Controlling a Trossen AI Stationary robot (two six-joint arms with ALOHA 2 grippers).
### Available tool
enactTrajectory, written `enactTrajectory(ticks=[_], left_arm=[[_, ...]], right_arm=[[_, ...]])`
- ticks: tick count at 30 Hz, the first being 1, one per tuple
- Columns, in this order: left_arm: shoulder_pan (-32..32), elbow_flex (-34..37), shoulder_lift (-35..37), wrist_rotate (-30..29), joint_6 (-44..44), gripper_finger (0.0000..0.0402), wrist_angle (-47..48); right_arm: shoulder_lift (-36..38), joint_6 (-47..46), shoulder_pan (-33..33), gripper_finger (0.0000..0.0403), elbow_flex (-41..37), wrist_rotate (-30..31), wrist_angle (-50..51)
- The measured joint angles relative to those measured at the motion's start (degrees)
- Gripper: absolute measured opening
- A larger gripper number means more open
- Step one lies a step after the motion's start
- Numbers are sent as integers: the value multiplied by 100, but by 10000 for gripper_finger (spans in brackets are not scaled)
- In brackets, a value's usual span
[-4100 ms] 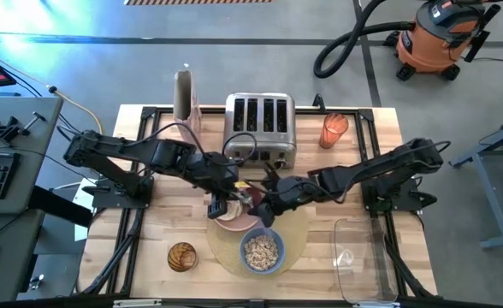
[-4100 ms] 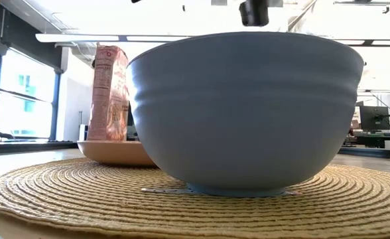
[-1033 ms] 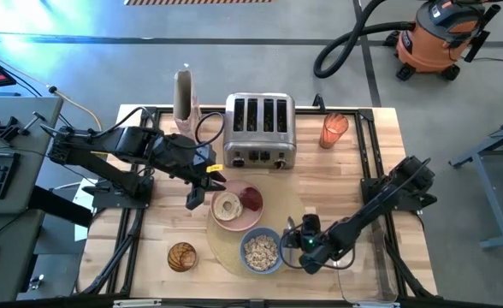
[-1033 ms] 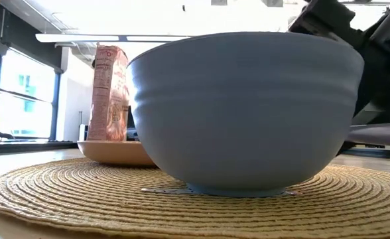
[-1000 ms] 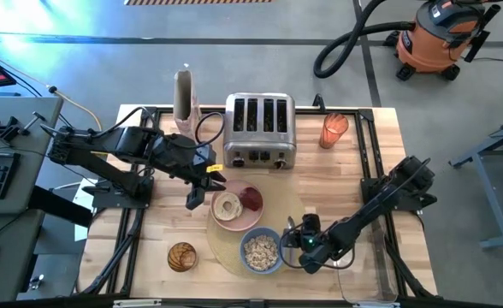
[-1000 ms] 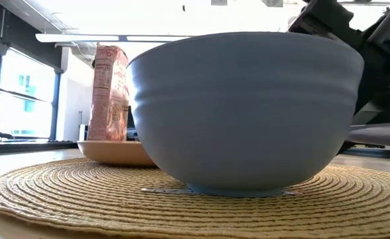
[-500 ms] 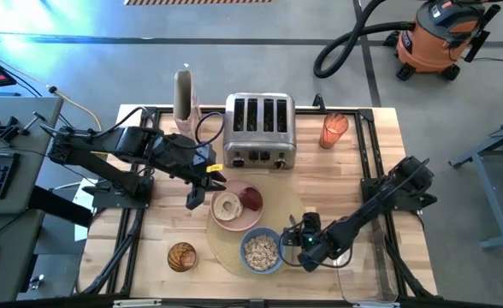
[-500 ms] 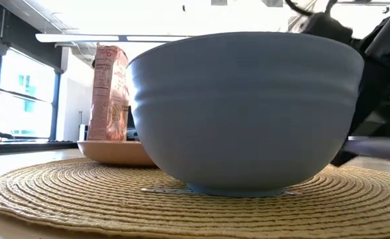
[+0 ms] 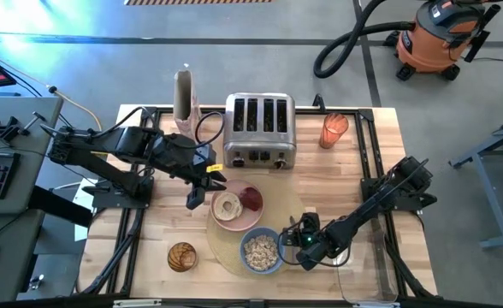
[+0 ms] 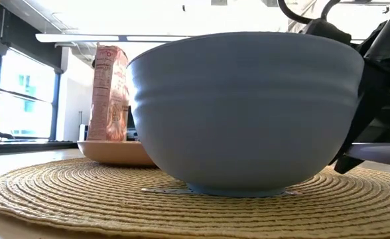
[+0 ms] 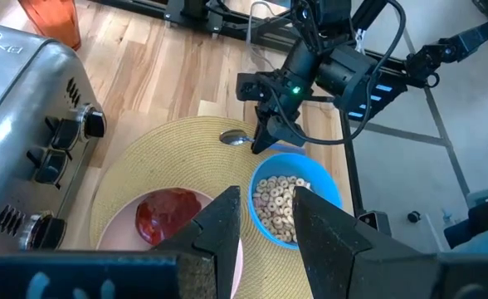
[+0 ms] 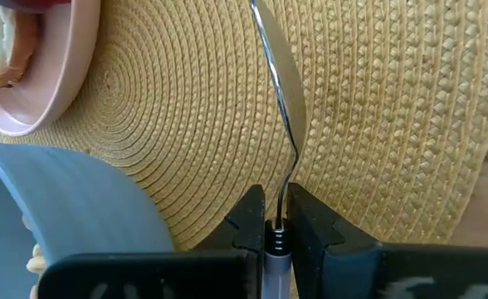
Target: Arrange a breakfast setting
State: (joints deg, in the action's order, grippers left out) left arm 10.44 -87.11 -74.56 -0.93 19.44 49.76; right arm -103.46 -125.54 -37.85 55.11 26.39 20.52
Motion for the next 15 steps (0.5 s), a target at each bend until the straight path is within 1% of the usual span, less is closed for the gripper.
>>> enactTrajectory(ticks=[10,15], left_arm=[[-2,0,0,1,0,104,0],[-2,0,-1,2,2,104,0]], right_arm=[[-2,-21,0,54,0,0,19],[-2,-42,0,59,0,0,17]])
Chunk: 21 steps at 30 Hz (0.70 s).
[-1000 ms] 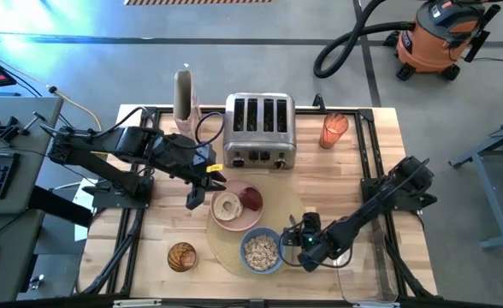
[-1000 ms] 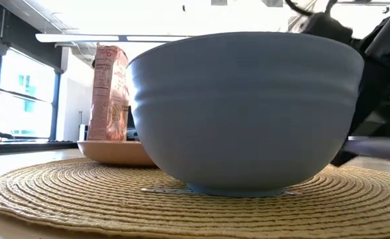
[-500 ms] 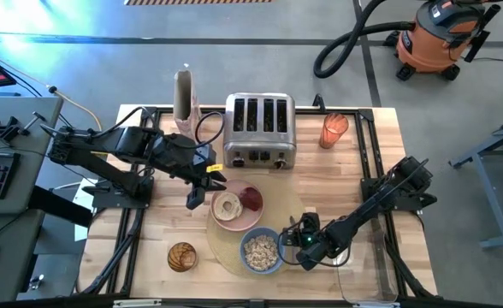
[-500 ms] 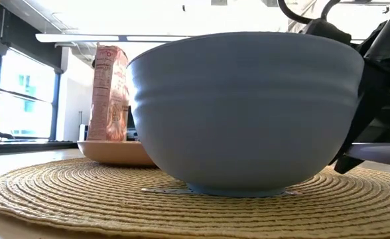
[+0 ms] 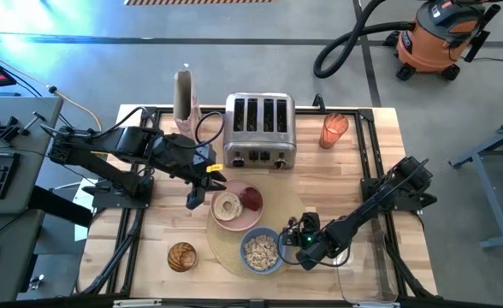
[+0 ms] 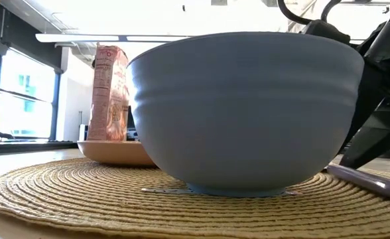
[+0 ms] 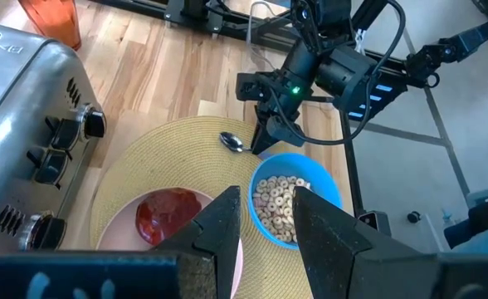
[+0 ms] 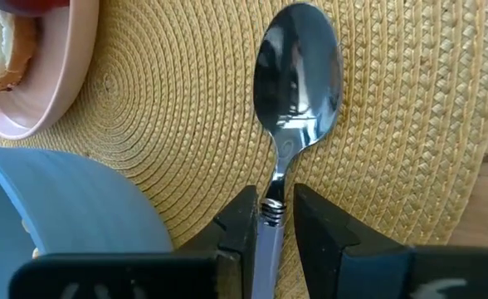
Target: Arrange a breakfast setting
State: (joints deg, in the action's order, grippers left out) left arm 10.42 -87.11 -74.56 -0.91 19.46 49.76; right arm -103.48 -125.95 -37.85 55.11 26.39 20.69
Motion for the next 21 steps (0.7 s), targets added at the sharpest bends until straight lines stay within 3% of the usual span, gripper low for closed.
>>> enactTrajectory(ticks=[10,16,21], left_arm=[[0,0,1,0,-1,104,0],[2,0,133,2,-4,104,2],[-19,0,641,-1,-140,104,9]], right_arm=[[209,0,0,60,0,-3,12],[975,241,0,60,0,510,359],[1894,1023,61,60,0,1117,798]])
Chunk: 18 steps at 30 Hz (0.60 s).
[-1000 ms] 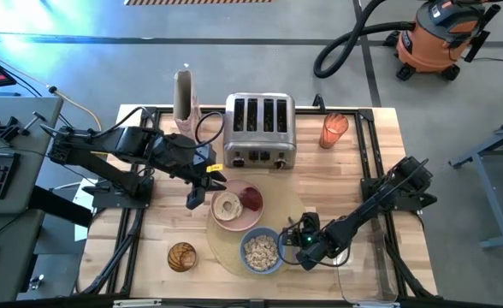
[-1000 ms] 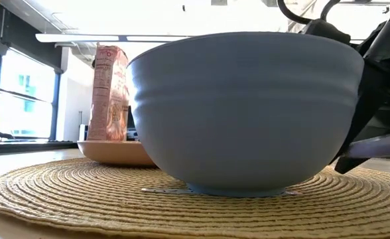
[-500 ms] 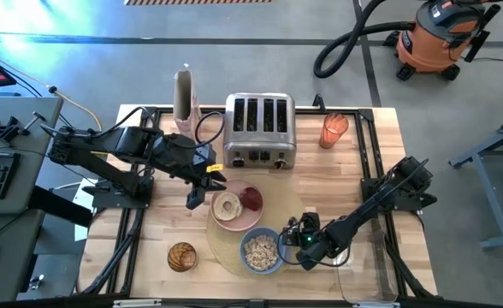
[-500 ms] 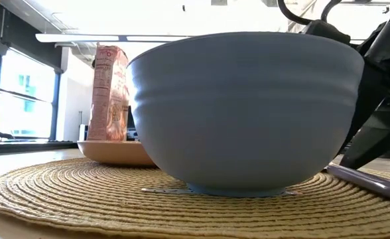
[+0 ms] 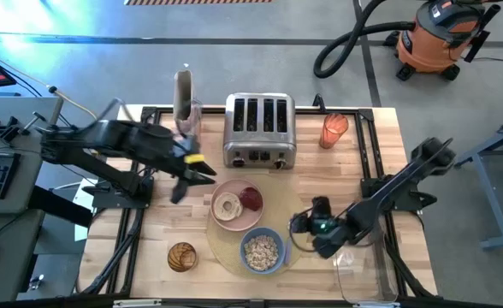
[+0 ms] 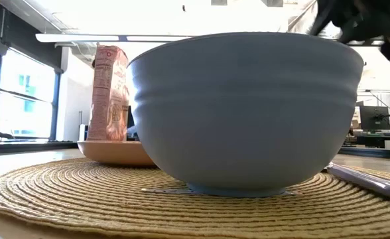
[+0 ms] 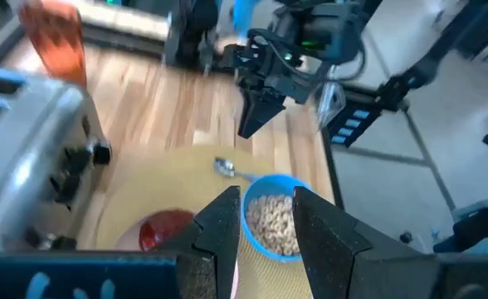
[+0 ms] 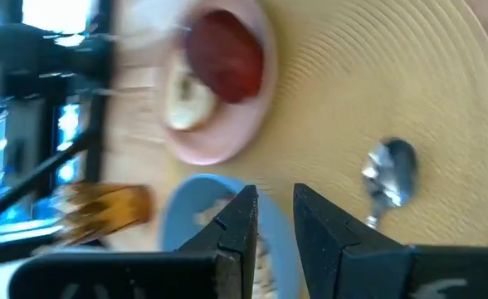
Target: Arrange a breakfast setting
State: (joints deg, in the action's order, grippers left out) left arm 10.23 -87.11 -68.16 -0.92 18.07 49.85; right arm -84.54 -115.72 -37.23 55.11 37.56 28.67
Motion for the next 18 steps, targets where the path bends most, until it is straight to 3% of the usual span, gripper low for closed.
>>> enactTrajectory(ticks=[4,8,11,13,18], left_arm=[[-8,-1,540,-232,-65,104,-1],[41,-2,1115,-619,-81,104,21],[203,42,1537,-1013,-140,104,27],[306,178,1822,-1200,-230,104,31],[477,907,2592,-1273,-328,104,-187]], right_arm=[[836,983,185,60,0,-151,-89],[1605,1395,332,60,0,-626,-219],[2021,1379,361,60,0,-330,-192],[2246,2021,414,60,0,-25,-193],[2850,4178,616,60,-2,-165,-388]])
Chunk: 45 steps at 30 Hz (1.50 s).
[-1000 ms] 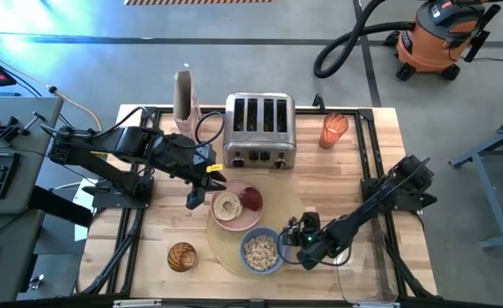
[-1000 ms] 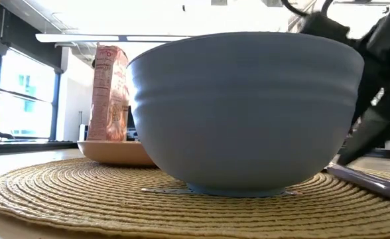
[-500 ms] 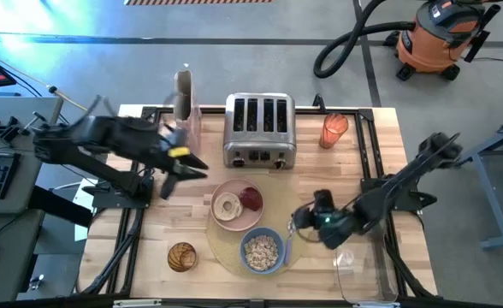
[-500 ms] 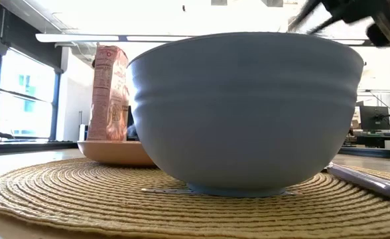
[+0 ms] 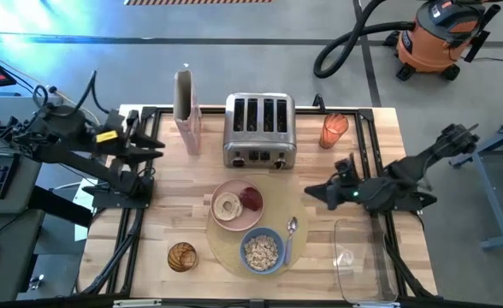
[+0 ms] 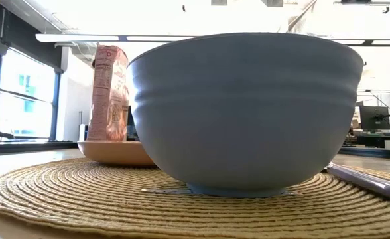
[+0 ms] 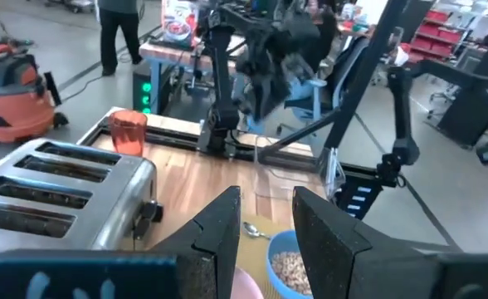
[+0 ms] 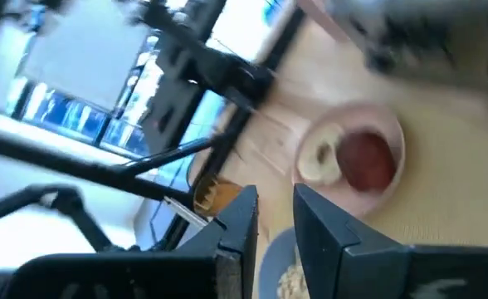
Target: Arrange a breakfast setting
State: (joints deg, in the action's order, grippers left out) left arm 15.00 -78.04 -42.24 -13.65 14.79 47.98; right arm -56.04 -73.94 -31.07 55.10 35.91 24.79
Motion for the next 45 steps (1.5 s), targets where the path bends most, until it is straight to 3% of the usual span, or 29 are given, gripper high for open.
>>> enactTrajectory(ticks=[6,11,14,16,24,32,34,36,45], left_arm=[[113,1319,969,136,-34,104,-903],[129,2322,1720,147,-161,104,-1625],[129,2755,2093,145,-297,104,-1979],[129,3023,2316,79,-293,104,-2123],[125,3956,3006,-238,-350,104,-2662],[123,4890,3320,-245,-400,104,-3390],[123,5122,3340,-247,-522,104,-3650],[122,5336,3357,-254,-595,104,-3780],[121,6146,3520,-39,-451,104,-4210]], right_arm=[[1034,2886,465,60,-1,-571,-1126],[1806,5587,775,60,2,-1946,-2235],[2212,6601,890,60,2,-2743,-2318],[2512,7008,930,60,2,-2952,-2074],[3748,7592,933,60,-238,-3039,-1002],[5498,7523,933,60,-1841,-2995,-1454],[5585,7404,929,60,-2169,-2993,-1699],[5525,7392,933,60,-2244,-3088,-1265],[5590,6936,931,60,-3086,-3055,-2084]])
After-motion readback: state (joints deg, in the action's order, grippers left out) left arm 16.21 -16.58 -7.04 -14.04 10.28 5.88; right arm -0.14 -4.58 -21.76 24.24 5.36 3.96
